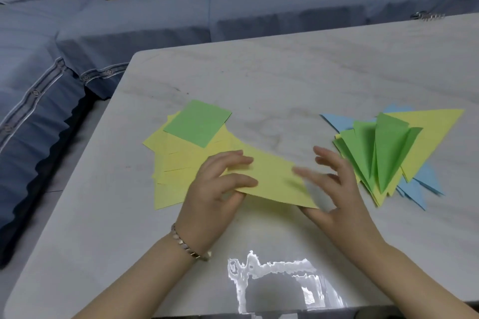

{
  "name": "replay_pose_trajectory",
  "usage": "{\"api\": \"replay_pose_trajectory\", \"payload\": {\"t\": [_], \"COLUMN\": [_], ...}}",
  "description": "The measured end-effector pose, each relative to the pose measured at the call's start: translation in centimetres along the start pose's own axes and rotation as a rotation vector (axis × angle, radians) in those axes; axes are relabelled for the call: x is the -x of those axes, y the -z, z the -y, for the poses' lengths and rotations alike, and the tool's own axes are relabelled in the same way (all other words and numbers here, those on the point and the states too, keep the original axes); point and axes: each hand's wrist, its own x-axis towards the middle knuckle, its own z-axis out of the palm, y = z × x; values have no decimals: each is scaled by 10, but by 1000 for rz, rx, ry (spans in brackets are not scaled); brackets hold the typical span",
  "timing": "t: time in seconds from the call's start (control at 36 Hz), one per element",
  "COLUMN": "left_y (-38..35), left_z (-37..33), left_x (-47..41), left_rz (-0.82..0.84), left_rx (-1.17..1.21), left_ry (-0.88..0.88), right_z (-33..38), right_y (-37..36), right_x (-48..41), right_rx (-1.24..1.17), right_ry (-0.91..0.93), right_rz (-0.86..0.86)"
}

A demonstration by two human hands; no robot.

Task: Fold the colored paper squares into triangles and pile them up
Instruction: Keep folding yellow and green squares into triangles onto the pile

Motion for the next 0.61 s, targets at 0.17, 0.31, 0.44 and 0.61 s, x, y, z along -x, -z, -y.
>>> {"api": "replay_pose_trajectory", "payload": {"t": [0.17,0.31,0.44,0.61], "left_y": [-2,1,-13,-21], "left_z": [-14,-11,-10,-20], "left_x": [-11,-24,-19,-11], "left_rz": [-6,180,211,344], "left_rx": [556,722,303,229], "left_ry": [986,1232,950,707], "right_z": [-9,-14,-8,12], "right_y": [10,13,15,21], "right_x": [12,22,23,21], "right_rx": [74,201,134,-238], "right_ry": [257,404,386,-65], "right_rz": [13,148,338,299]}}
